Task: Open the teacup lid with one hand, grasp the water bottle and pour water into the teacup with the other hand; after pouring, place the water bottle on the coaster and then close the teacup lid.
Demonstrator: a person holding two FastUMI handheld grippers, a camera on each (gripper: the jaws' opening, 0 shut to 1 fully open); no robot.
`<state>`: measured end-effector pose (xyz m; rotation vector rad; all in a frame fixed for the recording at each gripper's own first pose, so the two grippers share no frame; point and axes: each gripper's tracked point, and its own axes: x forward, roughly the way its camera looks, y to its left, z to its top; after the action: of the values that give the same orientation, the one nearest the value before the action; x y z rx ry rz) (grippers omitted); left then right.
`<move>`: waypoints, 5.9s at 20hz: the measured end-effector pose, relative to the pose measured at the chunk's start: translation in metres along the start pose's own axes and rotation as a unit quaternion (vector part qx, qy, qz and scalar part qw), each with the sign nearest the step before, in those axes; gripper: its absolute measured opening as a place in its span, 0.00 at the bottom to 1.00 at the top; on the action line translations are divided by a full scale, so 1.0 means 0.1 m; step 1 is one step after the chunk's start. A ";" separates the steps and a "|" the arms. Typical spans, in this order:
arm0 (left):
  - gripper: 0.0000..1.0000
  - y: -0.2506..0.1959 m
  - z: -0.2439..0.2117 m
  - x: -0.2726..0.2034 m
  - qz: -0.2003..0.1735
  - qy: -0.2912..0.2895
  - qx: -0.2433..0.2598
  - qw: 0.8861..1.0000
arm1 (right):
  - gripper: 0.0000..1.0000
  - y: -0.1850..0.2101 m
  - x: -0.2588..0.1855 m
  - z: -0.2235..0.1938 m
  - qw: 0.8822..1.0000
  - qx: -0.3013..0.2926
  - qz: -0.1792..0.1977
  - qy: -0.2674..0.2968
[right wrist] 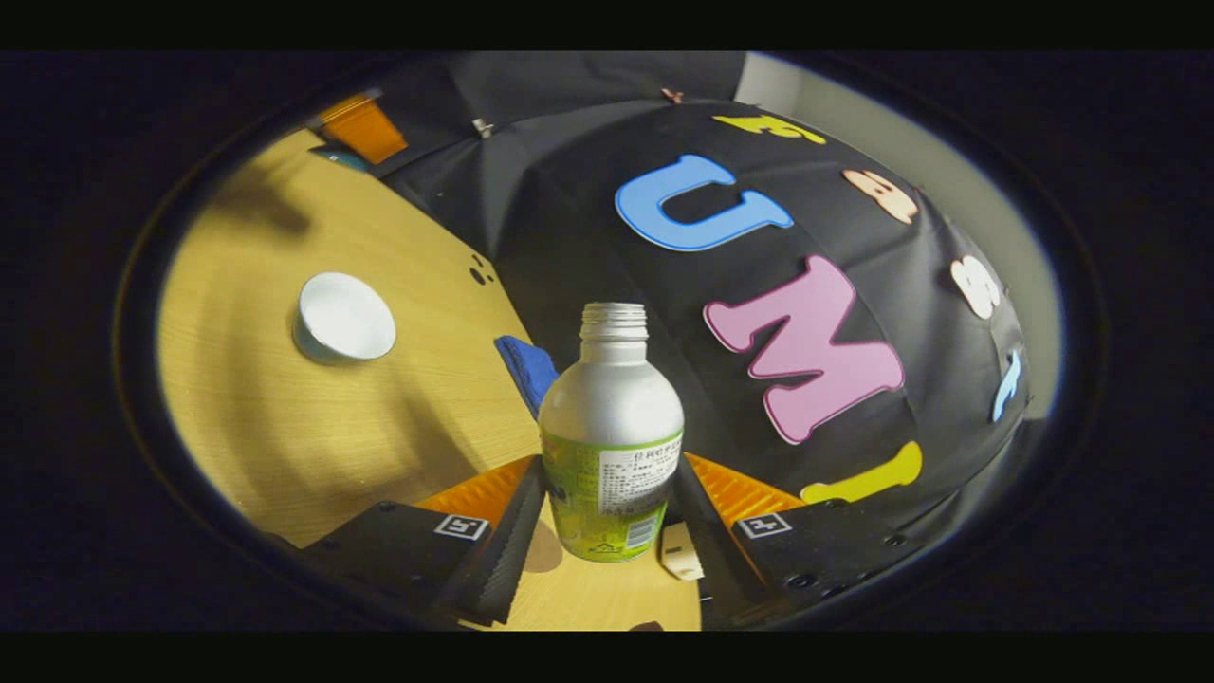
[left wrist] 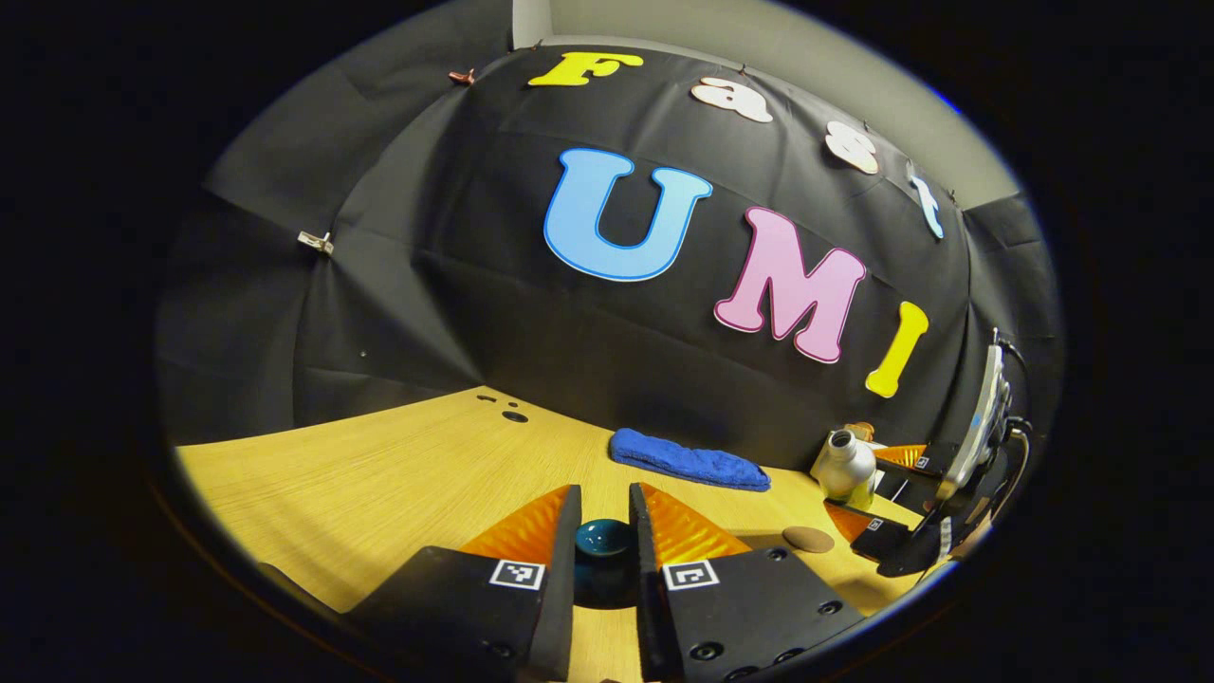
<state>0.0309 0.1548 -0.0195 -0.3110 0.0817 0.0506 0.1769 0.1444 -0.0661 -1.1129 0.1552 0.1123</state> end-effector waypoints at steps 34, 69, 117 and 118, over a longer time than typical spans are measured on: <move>0.31 0.10 -0.03 0.02 0.005 0.004 -0.012 1.000 | 0.79 0.46 0.23 0.23 0.932 -0.361 0.002 -0.039; 0.31 0.04 0.01 -0.01 -0.006 0.004 -0.028 1.000 | 0.78 0.17 0.17 0.79 0.846 -0.522 -0.055 -0.093; 0.31 0.26 -0.11 0.02 0.034 0.014 -0.008 0.999 | 0.80 0.12 0.24 -0.22 0.905 0.413 0.101 -0.002; 0.31 0.26 -0.11 0.02 0.034 0.015 -0.007 0.999 | 0.80 0.09 0.28 -0.34 0.899 0.427 0.097 0.000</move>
<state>0.0306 0.1758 -0.0379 -0.3224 0.1215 0.1144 0.2006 0.1178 -0.0935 -0.2134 0.2812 0.1987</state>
